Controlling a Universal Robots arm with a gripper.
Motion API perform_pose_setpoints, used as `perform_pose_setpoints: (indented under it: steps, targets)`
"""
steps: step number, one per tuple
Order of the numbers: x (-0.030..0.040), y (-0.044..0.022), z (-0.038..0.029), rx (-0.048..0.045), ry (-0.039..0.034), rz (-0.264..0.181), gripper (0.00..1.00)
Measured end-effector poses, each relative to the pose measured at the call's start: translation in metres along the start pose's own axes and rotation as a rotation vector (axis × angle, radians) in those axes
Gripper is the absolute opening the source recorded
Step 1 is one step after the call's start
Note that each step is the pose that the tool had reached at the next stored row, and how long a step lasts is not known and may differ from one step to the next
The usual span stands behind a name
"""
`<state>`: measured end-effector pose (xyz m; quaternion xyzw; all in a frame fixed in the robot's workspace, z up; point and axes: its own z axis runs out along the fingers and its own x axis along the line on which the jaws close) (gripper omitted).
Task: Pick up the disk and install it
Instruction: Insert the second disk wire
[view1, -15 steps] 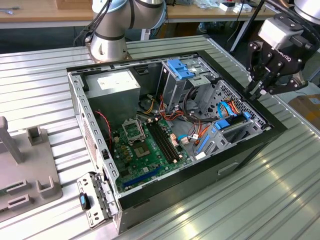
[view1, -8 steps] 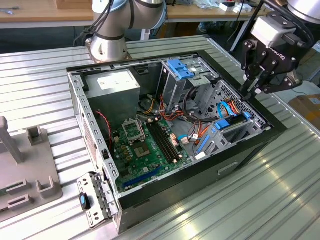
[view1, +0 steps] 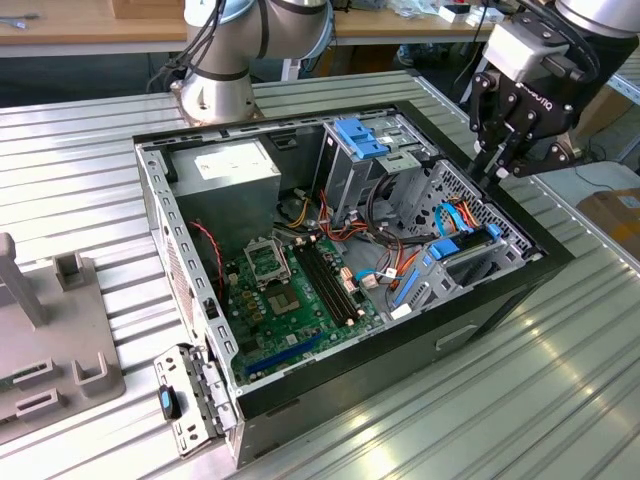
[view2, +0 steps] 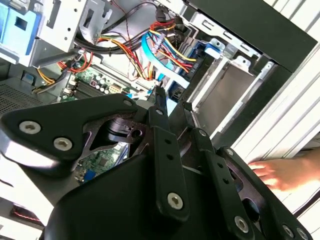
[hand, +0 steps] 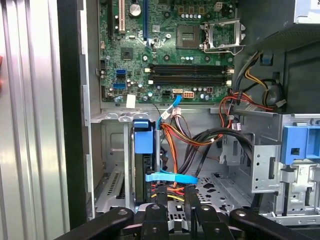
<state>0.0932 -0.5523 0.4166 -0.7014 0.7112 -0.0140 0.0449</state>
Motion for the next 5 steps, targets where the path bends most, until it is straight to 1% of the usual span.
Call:
perform_pose_setpoints:
  steps: [5]
  targets:
    - [-0.0007, 0.0, 0.0, 0.0, 0.0002, 0.001, 0.28]
